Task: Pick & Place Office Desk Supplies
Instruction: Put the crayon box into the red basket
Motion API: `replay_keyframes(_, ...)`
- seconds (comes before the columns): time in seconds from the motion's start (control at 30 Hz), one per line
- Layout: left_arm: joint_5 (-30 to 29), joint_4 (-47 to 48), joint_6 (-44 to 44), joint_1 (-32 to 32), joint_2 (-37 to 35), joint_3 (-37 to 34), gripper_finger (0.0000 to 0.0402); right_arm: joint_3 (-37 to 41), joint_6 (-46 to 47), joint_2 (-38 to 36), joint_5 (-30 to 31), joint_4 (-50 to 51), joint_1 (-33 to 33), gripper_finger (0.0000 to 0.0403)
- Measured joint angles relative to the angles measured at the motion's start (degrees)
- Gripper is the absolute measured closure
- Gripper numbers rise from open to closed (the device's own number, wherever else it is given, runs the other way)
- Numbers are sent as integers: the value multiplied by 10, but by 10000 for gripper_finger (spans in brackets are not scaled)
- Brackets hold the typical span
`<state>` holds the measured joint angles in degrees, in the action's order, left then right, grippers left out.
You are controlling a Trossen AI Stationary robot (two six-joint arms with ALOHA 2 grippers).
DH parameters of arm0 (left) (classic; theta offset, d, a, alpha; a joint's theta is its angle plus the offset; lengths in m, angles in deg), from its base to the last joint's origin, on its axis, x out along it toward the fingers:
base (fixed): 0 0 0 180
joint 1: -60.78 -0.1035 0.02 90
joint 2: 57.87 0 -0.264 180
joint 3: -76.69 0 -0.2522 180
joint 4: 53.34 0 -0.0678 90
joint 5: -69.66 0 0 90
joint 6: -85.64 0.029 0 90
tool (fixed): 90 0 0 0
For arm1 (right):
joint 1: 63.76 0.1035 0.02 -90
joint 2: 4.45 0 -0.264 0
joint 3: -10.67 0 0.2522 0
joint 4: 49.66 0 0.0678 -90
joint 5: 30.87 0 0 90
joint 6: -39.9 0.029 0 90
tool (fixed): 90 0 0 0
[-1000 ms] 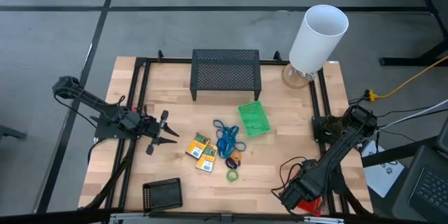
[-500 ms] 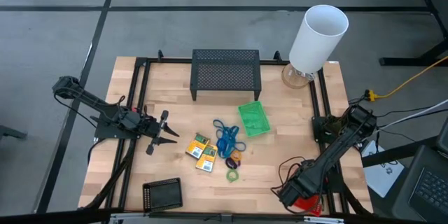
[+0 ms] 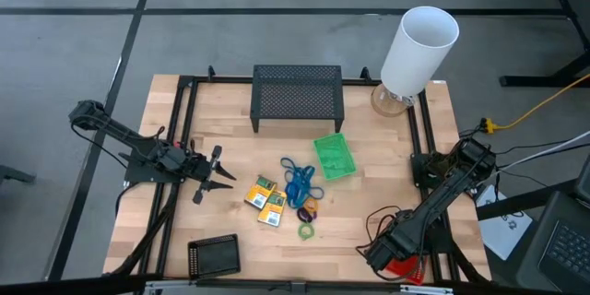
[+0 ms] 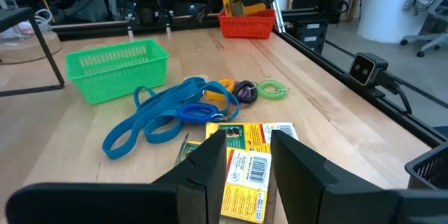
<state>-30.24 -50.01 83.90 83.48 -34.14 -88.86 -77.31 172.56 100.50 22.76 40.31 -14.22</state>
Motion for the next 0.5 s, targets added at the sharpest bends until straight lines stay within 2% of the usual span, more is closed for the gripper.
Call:
replay_keyframes(0.27, -7, 0, 0, 0, 0, 0, 290, 0, -7, 0, 30, -4, -9, 204)
replay_keyframes(0.5, -7, 0, 0, 0, 0, 0, 290, 0, -14, 0, 64, -6, -29, 182)
